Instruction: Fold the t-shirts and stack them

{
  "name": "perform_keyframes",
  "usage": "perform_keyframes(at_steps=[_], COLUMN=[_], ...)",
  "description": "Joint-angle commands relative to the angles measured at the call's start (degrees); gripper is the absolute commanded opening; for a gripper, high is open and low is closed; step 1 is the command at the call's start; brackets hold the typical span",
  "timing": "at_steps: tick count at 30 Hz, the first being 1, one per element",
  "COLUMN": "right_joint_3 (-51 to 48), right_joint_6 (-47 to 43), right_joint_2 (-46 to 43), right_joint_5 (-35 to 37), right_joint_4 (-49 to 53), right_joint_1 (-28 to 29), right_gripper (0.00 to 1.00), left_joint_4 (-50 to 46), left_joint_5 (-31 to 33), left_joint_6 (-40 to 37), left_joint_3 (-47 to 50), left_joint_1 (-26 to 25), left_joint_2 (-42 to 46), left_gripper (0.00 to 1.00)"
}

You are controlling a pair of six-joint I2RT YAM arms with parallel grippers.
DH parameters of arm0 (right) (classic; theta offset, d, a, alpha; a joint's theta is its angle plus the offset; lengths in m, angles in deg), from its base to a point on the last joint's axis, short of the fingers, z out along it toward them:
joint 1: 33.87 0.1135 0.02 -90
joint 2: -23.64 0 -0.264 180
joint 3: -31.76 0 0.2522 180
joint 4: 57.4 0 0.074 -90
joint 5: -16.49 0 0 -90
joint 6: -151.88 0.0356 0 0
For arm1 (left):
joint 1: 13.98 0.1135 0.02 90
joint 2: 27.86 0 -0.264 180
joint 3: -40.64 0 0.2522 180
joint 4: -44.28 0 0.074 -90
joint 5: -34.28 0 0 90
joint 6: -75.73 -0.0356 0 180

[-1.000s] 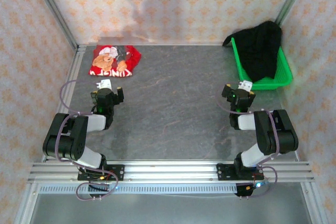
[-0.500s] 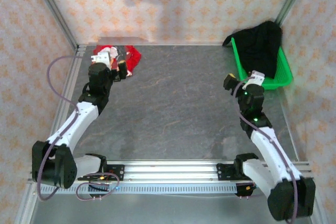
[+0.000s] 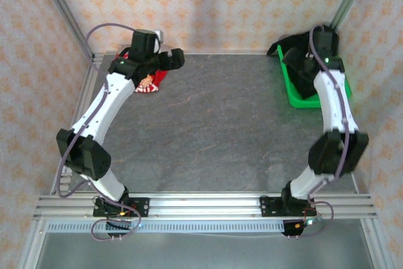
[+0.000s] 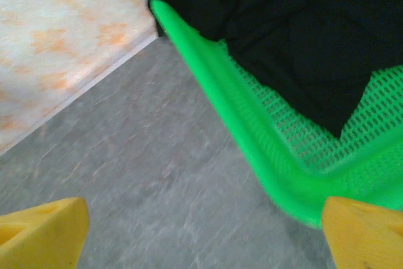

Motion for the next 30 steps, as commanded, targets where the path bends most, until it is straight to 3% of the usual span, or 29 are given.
perform_keyframes(at_steps=[1,7,10,16,24,30], right_joint_3=[10.1,28.7,32.9,34.9,33.2,32.9], right_joint_6=[0.9,1.5,2.1,6.1,10.7,14.5], right_joint_2=[8.9,27.8,33.9,41.8,47.6,50.6], right_joint_5=[-1.1,-2.1,-2.5,-5.3,-6.7,-5.2], right_joint_4=[10.1,14.1,13.6,8.9,2.9,1.3], right_joint_1=[-4.5,-8.1,-8.1,-8.1,-6.7,-6.5], right_gripper=[0.91,0.77,0.73,0.66,0.56,0.3], left_joint_4=[-5.4,-5.2,-5.0,-4.0,-5.8,-6.5], left_joint_5=[-6.2,-10.8,-11.4,-9.0,-5.2,-2.8], left_joint_6=[-0.5,-1.9,-2.6,-2.2,-1.2,-1.2], left_joint_3=[-3.5,0.0,3.1,7.8,7.9,7.1], left_joint_1=[-1.7,-3.5,-4.0,-4.0,-4.0,-3.9], left_joint_2=[0.6,5.7,9.9,17.6,19.2,18.2], left_gripper=[1.0,1.0,1.0,1.0,1.0,1.0])
